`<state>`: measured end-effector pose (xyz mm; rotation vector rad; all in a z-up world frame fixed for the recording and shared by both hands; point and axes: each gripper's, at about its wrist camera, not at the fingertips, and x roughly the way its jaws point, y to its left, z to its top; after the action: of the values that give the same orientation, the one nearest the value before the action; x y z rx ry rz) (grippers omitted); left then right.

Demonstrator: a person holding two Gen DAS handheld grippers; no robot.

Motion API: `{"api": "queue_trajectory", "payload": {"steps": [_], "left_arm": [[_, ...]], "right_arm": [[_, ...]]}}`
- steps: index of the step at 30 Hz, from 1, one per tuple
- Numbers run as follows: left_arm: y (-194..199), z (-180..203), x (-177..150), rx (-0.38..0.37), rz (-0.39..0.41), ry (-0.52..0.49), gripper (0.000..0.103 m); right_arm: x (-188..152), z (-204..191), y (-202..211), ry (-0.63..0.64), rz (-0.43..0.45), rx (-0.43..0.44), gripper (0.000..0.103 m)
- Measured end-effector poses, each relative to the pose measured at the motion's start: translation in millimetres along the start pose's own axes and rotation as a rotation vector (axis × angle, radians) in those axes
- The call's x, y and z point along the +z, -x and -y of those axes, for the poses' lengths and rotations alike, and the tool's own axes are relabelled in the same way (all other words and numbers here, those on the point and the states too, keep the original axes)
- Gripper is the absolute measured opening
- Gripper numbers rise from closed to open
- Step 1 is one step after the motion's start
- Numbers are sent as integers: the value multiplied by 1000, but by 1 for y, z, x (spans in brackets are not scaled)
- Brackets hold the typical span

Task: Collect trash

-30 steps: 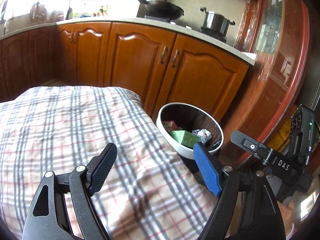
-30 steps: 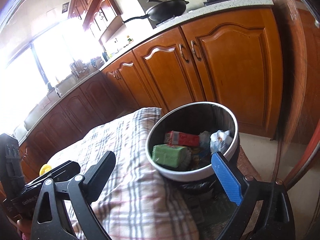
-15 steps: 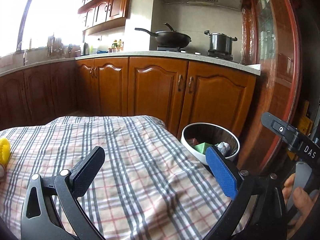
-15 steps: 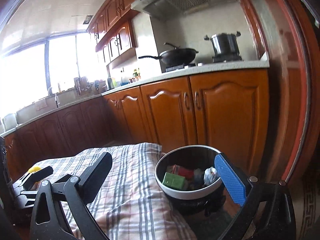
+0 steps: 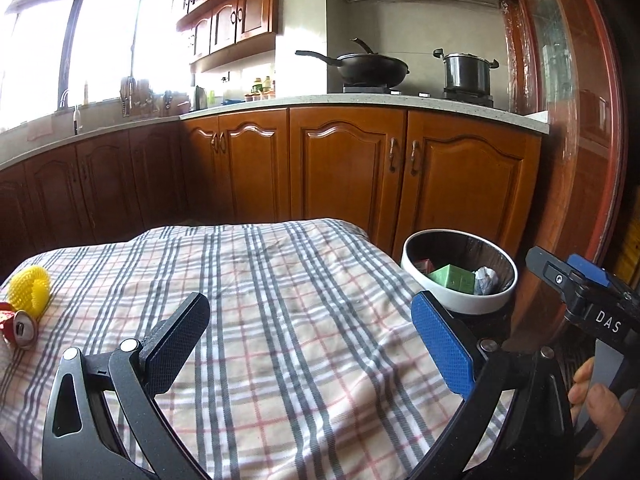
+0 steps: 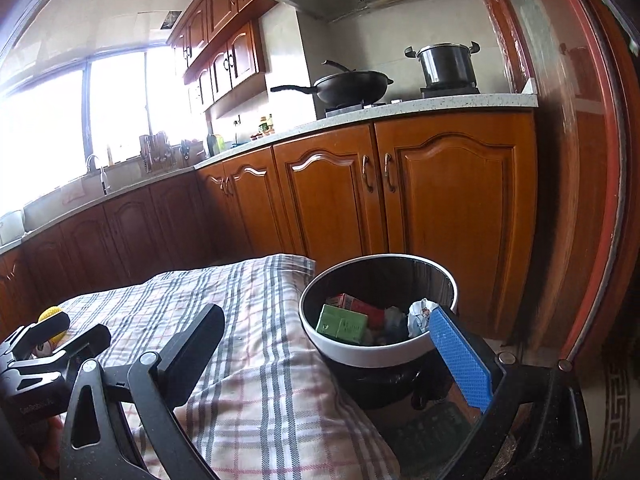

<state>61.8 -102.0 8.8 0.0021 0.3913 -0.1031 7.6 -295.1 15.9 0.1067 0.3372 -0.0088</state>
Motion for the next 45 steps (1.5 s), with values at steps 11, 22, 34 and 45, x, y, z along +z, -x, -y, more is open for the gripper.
{"api": "queue_trajectory", "payload": {"steps": [11,22,34,45], "left_arm": [[4,4,-2,6,15,-14,103],[7,5,-2,5,20,-18,103],[8,4,-2,3,31,-18,103],[9,3,-1,-5,30,-14,103]], "right_arm": [[1,2,6,9,23,-14,103],[3,-1,9,31,35,-17,103],[4,0,10,28,40,-8,103],[6,0,13,24,47,0,103]]}}
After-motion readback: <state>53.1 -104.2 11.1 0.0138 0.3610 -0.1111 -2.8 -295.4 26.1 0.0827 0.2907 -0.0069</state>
